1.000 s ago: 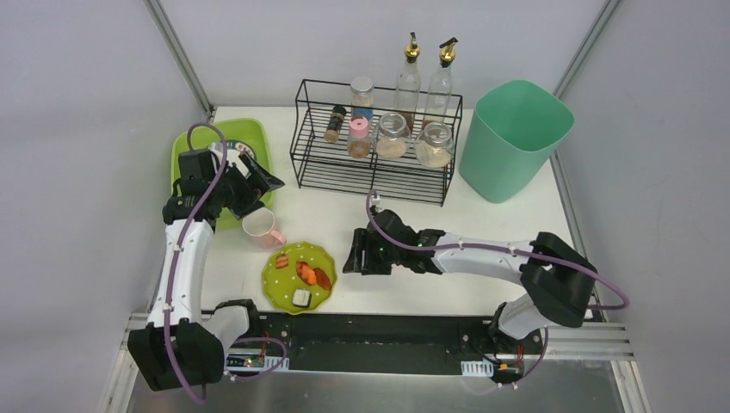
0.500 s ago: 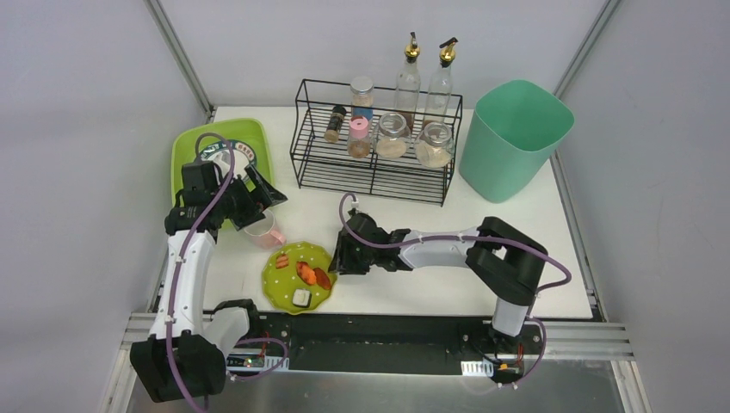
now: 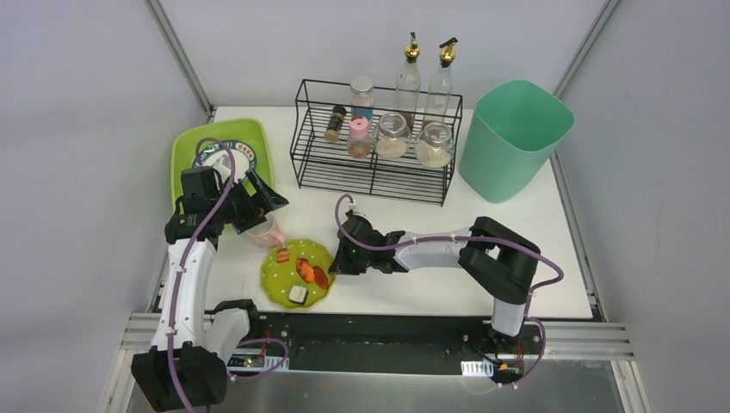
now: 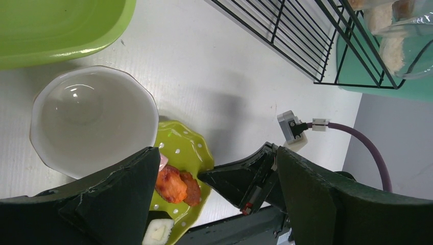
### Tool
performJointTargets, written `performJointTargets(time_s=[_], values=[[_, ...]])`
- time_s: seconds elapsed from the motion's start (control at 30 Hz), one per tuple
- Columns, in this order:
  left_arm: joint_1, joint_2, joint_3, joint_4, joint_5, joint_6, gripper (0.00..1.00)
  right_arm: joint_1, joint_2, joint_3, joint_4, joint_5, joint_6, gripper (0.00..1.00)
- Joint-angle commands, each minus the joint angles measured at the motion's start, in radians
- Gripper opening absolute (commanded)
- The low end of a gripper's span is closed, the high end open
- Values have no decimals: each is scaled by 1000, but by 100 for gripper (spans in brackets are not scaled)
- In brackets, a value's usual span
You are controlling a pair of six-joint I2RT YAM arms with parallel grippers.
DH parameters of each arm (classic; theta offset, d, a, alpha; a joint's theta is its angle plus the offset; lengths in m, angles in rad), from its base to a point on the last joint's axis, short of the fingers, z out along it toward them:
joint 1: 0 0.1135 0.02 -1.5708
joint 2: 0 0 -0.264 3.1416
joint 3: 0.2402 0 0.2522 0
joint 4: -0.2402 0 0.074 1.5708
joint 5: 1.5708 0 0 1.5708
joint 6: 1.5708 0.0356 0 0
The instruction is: Clear the kitchen counter
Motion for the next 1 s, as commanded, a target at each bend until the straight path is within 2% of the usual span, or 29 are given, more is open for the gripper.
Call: performJointTargets(time_s=[0.0,0.23,0.43,0.73,0.97], values=[[-3,-22,-9,16,26,24,87,8,-1,-5,16,65,26,0],[-4,-9,-4,25,64,26,87,7,-89,-86,14,115,29,0],[-21,1,-1,32,101,17,87,7,-214,-145,-50,163,3,0],[-42,-50,-26,32,187,-38,87,4,-408,-259,-97,216,-8,0],[-175,-123,-29,16,161,-126,86,-26,-585,-353,-141,233,4,0]])
